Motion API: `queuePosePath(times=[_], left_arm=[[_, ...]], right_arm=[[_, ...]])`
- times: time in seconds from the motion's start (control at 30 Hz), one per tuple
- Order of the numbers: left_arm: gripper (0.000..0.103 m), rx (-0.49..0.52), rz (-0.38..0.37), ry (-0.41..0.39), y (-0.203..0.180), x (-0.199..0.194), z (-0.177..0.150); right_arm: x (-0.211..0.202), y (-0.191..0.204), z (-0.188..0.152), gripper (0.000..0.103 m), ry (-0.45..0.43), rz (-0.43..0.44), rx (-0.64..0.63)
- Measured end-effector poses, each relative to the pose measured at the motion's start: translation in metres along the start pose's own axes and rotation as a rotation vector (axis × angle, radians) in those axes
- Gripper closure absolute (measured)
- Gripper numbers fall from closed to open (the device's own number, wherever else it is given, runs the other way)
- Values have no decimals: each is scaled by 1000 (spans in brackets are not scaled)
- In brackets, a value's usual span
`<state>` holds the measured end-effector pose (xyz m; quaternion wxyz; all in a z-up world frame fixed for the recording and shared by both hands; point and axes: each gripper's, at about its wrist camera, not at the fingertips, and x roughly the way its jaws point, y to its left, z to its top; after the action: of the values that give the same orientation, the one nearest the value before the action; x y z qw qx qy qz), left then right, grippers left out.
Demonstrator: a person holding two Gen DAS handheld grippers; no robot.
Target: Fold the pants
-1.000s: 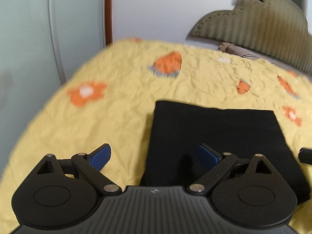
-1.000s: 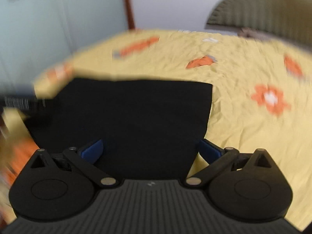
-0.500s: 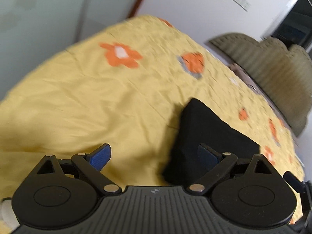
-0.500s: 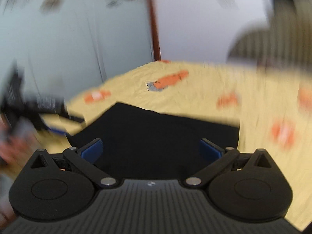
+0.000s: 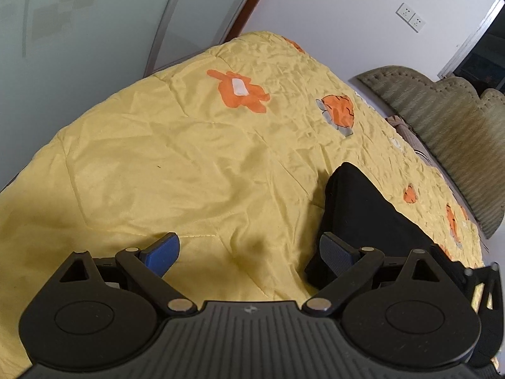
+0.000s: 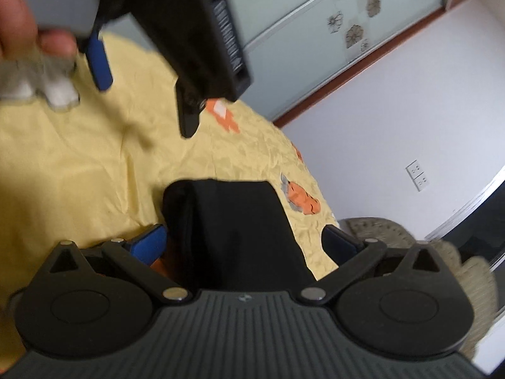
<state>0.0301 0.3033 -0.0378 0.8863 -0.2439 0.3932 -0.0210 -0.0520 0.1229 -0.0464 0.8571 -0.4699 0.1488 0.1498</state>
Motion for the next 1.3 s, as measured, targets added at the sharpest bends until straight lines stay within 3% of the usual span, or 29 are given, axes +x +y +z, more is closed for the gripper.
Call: queuePosePath(times=[0.2, 0.37, 0.57, 0.73, 0.83, 1.03, 1.17, 1.3], left_arm=[[7, -47, -25, -7, 10, -3, 3], [7, -53, -30, 5, 14, -2, 2], [7, -69, -92, 41, 13, 4, 5], [7, -99, -126, 54, 11, 7, 6], [7, -96, -124, 55, 10, 6, 5], [7, -97, -120, 62, 11, 9, 5], [7, -94, -119, 71, 10, 11, 4], [7, -97, -116, 73, 9, 10, 4]], right_arm=[[24, 12, 9, 0, 45, -53, -42], [32, 11, 8, 1, 24, -78, -66], [31, -9, -2, 1, 23, -154, 31], [29, -15, -3, 10, 57, -47, 82], [22, -7, -5, 10, 61, -34, 7], [11, -16, -12, 9, 101, 60, 21], [16, -4, -16, 4, 80, 21, -9], [20, 5, -14, 1, 5, -117, -94]])
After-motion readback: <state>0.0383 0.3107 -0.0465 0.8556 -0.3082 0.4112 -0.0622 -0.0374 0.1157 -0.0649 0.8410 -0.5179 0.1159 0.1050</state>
